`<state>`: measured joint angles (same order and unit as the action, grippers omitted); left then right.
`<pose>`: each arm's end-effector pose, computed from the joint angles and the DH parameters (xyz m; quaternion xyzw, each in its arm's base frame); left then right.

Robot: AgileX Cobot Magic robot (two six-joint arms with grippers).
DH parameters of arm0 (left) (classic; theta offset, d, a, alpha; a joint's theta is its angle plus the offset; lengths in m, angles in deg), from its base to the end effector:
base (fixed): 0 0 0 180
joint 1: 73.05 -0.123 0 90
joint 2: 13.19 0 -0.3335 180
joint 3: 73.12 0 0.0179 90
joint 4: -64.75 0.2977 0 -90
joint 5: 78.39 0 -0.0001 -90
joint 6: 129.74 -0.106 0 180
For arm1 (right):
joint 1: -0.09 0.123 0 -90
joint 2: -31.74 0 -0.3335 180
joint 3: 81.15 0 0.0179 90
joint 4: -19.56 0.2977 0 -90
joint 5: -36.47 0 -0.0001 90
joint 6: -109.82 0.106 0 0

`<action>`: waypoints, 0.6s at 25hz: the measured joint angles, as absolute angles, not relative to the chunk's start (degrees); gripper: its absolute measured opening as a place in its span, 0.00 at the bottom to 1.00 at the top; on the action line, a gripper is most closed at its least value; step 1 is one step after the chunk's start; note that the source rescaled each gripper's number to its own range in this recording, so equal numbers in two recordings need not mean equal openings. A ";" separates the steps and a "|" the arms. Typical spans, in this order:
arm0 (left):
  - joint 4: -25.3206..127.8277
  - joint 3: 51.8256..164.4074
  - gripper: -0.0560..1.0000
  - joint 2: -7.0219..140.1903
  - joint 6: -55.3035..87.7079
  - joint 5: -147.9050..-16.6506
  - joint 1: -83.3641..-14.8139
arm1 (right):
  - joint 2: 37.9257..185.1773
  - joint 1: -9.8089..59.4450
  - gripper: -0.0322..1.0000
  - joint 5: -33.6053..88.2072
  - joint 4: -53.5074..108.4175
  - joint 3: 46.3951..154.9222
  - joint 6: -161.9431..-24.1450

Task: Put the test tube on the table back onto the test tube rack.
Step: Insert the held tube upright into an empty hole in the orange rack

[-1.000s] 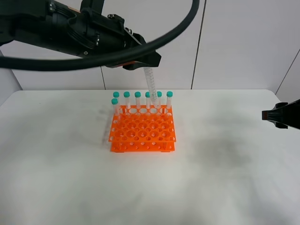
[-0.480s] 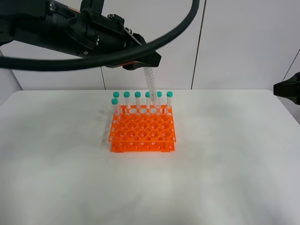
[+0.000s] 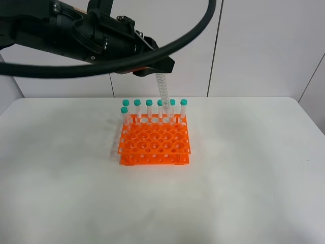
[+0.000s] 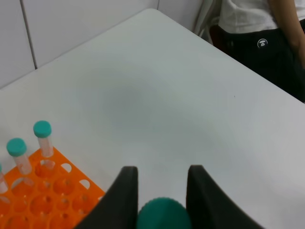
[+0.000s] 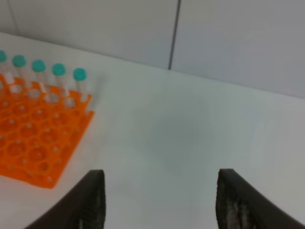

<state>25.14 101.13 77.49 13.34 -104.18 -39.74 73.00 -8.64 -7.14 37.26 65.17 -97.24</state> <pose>0.3119 -0.2402 0.3949 0.3136 0.7865 -0.2620 0.4630 0.1262 0.0031 0.3902 -0.0943 0.8452 -0.0142 0.5259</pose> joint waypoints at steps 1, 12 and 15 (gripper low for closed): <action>25.14 101.13 0.05 77.49 13.28 -104.31 -39.74 | 71.70 -8.64 0.56 -7.78 35.30 65.17 -95.67; 25.19 101.13 0.05 77.49 13.23 -104.57 -39.74 | 59.87 -8.02 0.56 -14.81 31.88 64.93 -92.38; 25.30 101.13 0.05 77.49 13.01 -105.14 -39.74 | 56.70 -5.74 0.56 -14.95 31.62 63.35 -92.21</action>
<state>25.30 101.13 77.49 13.01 -105.14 -39.74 56.70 -5.74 -14.95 31.62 63.35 -92.21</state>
